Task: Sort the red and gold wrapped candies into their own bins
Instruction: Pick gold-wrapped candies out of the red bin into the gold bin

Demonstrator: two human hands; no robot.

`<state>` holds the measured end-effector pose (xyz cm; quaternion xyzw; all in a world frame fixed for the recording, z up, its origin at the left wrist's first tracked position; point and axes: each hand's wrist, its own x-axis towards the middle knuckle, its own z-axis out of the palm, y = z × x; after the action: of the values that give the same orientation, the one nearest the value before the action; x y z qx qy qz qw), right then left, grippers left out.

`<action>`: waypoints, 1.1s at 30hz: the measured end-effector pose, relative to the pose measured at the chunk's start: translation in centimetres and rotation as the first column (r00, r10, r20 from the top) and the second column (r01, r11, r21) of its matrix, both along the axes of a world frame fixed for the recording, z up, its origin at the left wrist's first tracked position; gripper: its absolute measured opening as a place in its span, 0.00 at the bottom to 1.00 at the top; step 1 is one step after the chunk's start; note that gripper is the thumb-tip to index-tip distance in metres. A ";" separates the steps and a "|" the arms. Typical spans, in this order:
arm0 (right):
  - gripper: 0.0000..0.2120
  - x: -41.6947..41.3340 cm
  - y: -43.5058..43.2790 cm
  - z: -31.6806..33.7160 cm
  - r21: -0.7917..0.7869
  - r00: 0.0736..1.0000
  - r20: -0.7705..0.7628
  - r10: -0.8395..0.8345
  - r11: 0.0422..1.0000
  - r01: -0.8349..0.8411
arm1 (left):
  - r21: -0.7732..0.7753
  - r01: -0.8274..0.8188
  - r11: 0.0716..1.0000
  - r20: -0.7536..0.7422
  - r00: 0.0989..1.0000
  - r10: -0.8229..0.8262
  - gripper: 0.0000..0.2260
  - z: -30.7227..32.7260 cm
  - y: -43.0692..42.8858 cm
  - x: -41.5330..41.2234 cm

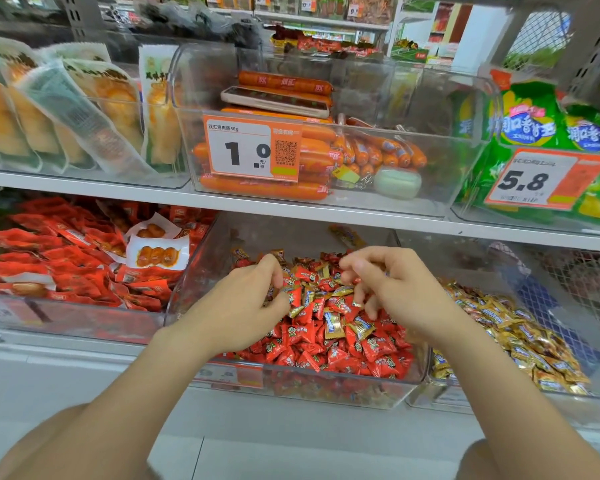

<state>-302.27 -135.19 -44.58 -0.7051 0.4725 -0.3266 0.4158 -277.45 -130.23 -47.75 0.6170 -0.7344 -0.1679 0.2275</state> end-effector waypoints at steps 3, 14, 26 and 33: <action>0.13 -0.7 0.1 0.3 -0.202 0.953 -0.299 -0.049 0.979 -0.013 | 0.008 -0.028 1.000 0.062 0.998 0.028 0.17 -0.4 -0.2 0.3; 0.15 -1.2 1.5 0.2 -0.215 0.700 -0.714 -0.015 0.956 -0.199 | -0.019 0.081 0.997 0.076 0.994 -0.080 0.09 -0.7 -0.9 0.0; 0.13 -0.7 1.2 0.2 -0.220 0.893 -0.442 0.081 0.956 -0.195 | -0.027 0.078 0.997 -0.001 0.997 -0.078 0.07 0.3 -0.5 0.1; 0.24 0.9 1.9 0.1 -0.294 0.724 -0.678 -0.126 0.950 -0.109 | -0.006 0.084 0.996 0.023 0.996 -0.084 0.07 0.0 -0.4 0.5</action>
<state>-301.35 -133.26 -44.52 -0.8302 0.5380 -0.1139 0.0916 -277.00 -130.61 -47.80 0.5867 -0.7628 -0.1679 0.2139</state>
